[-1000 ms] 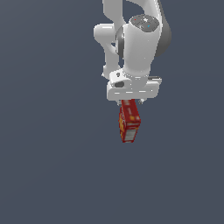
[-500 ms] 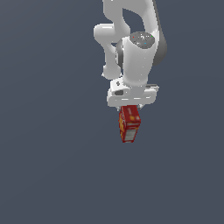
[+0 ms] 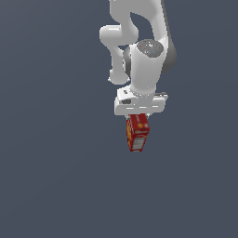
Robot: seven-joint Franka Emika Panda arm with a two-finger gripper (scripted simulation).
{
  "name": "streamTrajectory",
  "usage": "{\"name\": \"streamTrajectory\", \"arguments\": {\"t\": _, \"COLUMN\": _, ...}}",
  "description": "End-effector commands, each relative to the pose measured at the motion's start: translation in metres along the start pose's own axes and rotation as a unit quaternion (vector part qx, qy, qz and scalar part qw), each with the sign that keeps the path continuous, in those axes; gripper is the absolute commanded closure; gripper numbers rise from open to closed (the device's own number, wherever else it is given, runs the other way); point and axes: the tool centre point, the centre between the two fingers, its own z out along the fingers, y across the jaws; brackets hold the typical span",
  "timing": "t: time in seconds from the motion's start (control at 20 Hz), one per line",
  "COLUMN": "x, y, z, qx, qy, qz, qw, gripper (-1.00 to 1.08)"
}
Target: Pick up the object and move it to a goal position.
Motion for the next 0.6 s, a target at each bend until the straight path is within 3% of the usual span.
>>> {"name": "streamTrajectory", "arguments": {"t": 0.0, "x": 0.000, "y": 0.000, "z": 0.001, "qx": 0.000, "qy": 0.000, "qz": 0.000, "qw": 1.0000, "gripper": 1.08}}
{"name": "streamTrajectory", "arguments": {"t": 0.55, "x": -0.001, "y": -0.005, "z": -0.011, "qx": 0.000, "qy": 0.000, "qz": 0.000, "qw": 1.0000, "gripper": 1.08}}
